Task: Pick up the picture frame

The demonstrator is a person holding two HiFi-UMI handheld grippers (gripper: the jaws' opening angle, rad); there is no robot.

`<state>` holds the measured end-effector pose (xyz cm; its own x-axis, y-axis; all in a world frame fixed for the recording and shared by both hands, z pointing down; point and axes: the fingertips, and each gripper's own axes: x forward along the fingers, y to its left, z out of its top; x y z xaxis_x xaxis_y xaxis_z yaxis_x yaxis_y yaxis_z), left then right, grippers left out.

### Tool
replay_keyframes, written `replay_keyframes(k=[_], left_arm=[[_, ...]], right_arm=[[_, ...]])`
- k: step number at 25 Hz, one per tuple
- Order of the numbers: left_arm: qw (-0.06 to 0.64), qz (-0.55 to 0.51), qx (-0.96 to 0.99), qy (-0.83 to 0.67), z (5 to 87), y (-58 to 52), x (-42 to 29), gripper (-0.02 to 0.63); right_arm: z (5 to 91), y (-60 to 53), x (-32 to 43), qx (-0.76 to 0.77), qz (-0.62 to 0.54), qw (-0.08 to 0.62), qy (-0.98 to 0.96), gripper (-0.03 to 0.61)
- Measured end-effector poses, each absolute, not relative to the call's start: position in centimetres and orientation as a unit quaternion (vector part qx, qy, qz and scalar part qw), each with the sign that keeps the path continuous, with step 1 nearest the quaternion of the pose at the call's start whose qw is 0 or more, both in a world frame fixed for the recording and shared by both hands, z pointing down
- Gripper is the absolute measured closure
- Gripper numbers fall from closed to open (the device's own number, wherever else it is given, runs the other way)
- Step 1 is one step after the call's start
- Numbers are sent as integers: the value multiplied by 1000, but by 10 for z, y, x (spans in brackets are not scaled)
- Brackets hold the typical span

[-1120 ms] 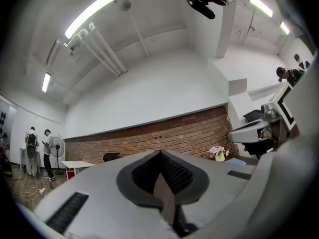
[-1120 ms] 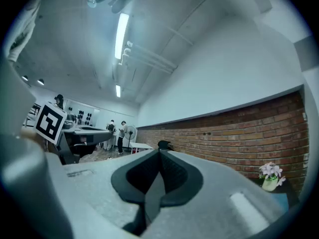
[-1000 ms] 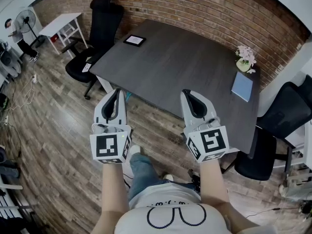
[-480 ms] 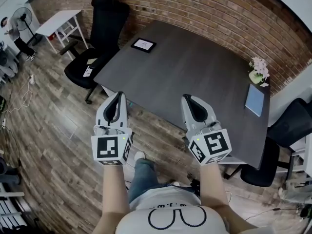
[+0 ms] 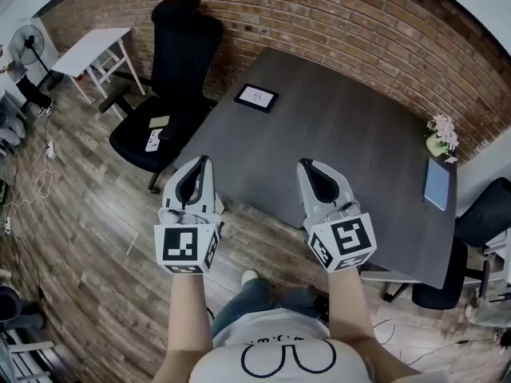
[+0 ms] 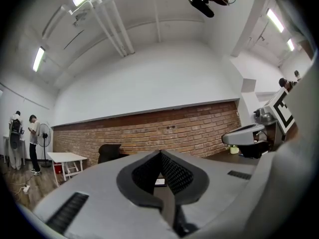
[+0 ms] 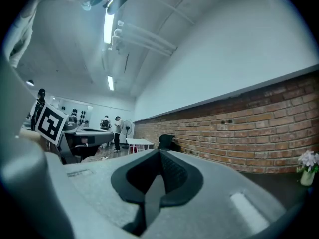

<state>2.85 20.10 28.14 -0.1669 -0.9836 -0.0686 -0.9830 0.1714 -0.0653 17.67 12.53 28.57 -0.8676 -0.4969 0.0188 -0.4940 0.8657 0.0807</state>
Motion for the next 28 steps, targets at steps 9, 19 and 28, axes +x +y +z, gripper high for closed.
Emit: replay_keyframes(k=[9, 19, 28], left_arm=[[24, -1, -645, 764, 297, 185, -38, 615], [12, -19, -654, 756, 313, 120, -104, 615], [-4, -38, -686, 726, 322, 7, -178, 615]], right_arm=[[294, 98, 114, 264, -38, 40, -963, 575], [315, 30, 42, 272, -27, 46, -961, 575], [333, -65, -23, 309, -5, 56, -950, 575]])
